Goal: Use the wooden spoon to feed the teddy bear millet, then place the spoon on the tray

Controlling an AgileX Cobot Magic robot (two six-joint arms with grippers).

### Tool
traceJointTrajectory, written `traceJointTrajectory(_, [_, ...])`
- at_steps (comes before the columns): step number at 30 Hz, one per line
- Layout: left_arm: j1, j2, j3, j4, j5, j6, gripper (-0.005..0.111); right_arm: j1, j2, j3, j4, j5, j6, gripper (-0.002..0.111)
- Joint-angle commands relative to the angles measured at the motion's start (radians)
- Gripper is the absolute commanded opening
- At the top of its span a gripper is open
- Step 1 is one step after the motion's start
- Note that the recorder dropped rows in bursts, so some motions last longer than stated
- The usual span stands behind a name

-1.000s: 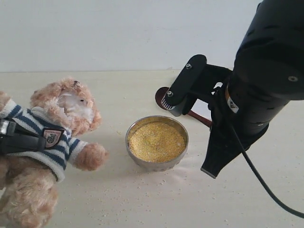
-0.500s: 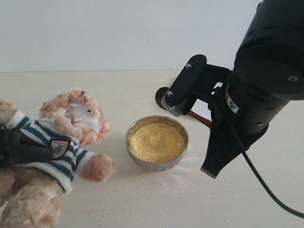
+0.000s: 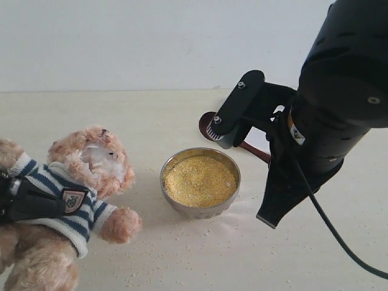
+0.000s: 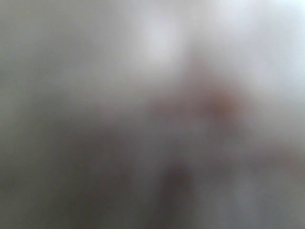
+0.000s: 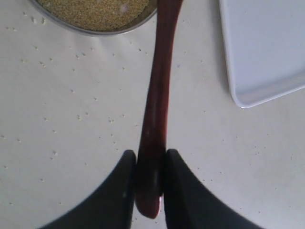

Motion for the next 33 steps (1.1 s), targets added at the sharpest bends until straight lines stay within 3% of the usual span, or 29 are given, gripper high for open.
traceJointTrajectory(1, [0.001, 0.002, 0.002, -0.010, -0.001, 0.009, 0.006, 0.003, -0.011, -0.007, 0.000, -0.001, -0.002, 0.009])
traceJointTrajectory(18, [0.001, 0.002, 0.002, -0.010, -0.001, 0.009, 0.006, 0.005, 0.020, -0.018, 0.060, -0.032, -0.092, 0.009])
traceJointTrajectory(25, [0.001, 0.002, 0.002, -0.010, -0.001, 0.009, 0.006, 0.027, 0.179, -0.170, -0.084, 0.199, -0.117, 0.009])
traceJointTrajectory(33, [0.001, 0.002, 0.002, -0.010, -0.001, 0.009, 0.006, 0.081, 0.307, -0.285, -0.217, 0.199, -0.175, 0.009])
